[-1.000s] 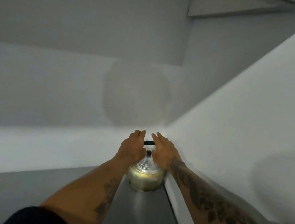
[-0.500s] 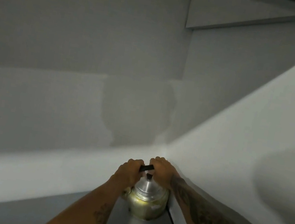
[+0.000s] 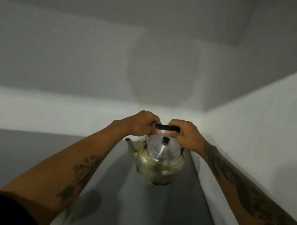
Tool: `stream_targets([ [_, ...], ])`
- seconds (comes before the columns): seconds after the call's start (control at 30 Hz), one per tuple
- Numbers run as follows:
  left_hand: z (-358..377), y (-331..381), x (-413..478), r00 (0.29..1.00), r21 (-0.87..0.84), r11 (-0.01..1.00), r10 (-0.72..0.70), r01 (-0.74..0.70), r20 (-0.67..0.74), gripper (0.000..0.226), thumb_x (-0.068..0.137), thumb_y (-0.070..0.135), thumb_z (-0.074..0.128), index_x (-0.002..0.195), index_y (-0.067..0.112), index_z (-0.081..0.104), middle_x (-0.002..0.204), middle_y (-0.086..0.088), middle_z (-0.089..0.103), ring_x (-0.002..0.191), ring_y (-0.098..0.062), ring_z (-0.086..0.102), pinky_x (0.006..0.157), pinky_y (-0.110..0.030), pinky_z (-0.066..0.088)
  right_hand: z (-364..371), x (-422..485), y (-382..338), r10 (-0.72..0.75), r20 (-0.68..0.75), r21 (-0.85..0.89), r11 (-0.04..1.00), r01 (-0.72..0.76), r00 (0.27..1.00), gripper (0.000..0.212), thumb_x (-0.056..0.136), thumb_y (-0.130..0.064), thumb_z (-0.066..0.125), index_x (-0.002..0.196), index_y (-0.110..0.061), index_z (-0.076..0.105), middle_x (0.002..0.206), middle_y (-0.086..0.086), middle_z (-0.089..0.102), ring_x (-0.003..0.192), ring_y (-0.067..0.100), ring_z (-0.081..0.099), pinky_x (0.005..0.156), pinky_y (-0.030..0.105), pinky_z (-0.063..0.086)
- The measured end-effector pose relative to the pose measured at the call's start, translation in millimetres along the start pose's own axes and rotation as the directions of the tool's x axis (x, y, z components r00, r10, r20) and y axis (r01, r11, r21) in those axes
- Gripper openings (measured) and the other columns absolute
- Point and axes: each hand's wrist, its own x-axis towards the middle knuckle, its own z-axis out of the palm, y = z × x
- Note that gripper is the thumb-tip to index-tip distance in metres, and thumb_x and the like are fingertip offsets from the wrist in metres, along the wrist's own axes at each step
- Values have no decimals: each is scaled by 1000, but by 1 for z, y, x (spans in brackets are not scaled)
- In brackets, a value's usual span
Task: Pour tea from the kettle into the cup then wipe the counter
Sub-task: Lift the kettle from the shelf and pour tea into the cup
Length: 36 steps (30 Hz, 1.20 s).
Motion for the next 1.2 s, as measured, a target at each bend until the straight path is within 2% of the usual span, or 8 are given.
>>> stream_targets([
  [0.27,-19,-14,-115,994,-153,985,-95,85,-60,14,86,19,71,95,8,70,70,-2,67,69,-18,68,80,-37,56,31,-30,-82,-105,64,299,951,82,992,32,82,-18,72,115,-20,70,95,-6,71,87,8,65,79,21,50],
  [0.4,-19,-33,-169,980,-227,967,-152,120,-131,25,83,21,75,105,10,71,71,2,67,74,-20,70,81,-33,57,52,-37,-120,-178,109,303,943,138,978,36,84,-16,70,118,-25,68,76,-15,63,69,-3,56,66,11,43],
  [0.53,-10,-58,-216,941,-286,949,-209,130,-265,24,85,22,72,108,18,69,93,4,69,85,-11,65,78,-22,54,66,-40,-147,-231,167,247,951,186,958,35,86,-16,67,119,-27,67,78,-16,62,73,1,57,70,12,43],
  [0.6,-5,-74,-239,918,-300,940,-254,162,-303,35,84,24,73,117,22,64,110,7,66,95,-11,63,76,-16,52,73,-41,-155,-254,195,225,952,209,947,35,87,-16,66,120,-28,66,81,-9,63,77,9,57,74,18,44],
  [0.7,5,-100,-275,897,-337,918,-316,208,-309,63,75,35,80,131,28,53,128,7,58,109,-12,59,89,-28,54,81,-42,-167,-284,230,187,952,244,931,35,87,-17,66,120,-29,65,82,0,63,78,16,56,73,25,44],
  [0.93,58,-156,-339,878,-278,885,-434,374,-202,104,54,57,86,143,32,37,142,9,43,125,-8,45,103,-30,40,90,-42,-187,-270,307,64,963,263,913,35,89,-20,63,122,-31,64,76,-16,56,73,8,52,71,25,42],
  [1.07,82,-164,-348,884,-294,888,-420,354,-206,98,47,70,80,131,39,41,135,7,48,120,-14,51,102,-38,46,92,-42,-196,-266,346,22,961,275,900,36,89,-20,64,121,-35,64,74,-14,54,70,7,50,70,24,41],
  [1.2,90,-169,-347,870,-366,872,-427,324,-247,74,51,55,86,113,54,45,126,10,57,111,-12,57,98,-39,50,93,-43,-205,-256,379,-2,961,278,889,35,89,-19,64,121,-33,64,74,-15,53,70,7,49,71,26,41],
])
